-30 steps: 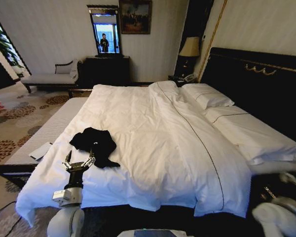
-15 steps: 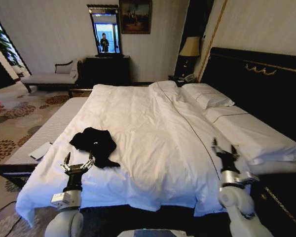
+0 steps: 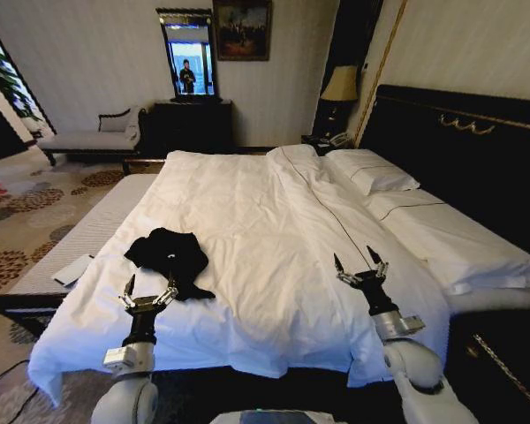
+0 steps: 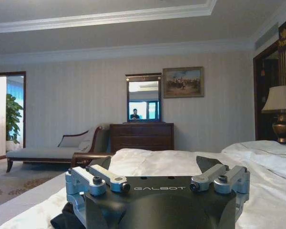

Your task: Fold the clothes on the bed.

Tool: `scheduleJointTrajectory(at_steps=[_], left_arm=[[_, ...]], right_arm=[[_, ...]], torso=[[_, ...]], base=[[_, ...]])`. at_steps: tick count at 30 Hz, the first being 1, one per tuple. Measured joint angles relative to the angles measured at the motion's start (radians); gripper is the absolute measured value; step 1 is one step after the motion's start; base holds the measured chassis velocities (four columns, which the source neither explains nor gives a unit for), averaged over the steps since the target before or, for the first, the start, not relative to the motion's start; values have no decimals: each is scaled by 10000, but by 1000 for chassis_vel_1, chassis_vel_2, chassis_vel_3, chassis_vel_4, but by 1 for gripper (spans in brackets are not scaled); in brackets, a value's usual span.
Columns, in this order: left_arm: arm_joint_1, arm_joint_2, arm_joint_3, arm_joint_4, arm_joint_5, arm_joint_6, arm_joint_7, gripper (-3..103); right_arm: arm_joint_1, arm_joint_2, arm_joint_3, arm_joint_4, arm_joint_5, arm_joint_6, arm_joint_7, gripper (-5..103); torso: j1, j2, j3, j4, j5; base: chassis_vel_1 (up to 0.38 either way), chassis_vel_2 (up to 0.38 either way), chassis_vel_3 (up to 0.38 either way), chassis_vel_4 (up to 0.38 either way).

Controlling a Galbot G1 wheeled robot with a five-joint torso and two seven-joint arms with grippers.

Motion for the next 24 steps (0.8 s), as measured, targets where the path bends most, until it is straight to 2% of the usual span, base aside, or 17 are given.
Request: scheduleJointTrajectory(at_steps=[5, 6, 9, 15, 24], left_arm=[[13, -9, 89, 27, 84, -40, 8, 100], [13, -9, 89, 27, 84, -40, 8, 100], [20, 21, 89, 23, 86, -59, 11, 100], [54, 103, 85, 13, 59, -100, 12, 100], [90, 195, 70, -29, 3, -109, 11, 100]], right_arm=[[-115, -131, -234, 255, 672, -499, 540, 100], [-115, -131, -234, 255, 672, -499, 540, 100], [62, -352, -187, -20, 1465, -198, 670, 100], [179, -514, 72, -340, 1707, 136, 386, 100], [100, -225, 101, -422, 1790, 309, 312, 100]], torso=[[-1, 1, 0, 1, -1], [-1, 1, 0, 1, -1], [-1, 0, 0, 3, 1], [0, 0, 0, 2, 0], [0, 0, 0, 1, -1]], base=[[0, 0, 0, 0], [0, 0, 0, 0], [0, 0, 0, 0], [0, 0, 0, 0], [0, 0, 0, 0]])
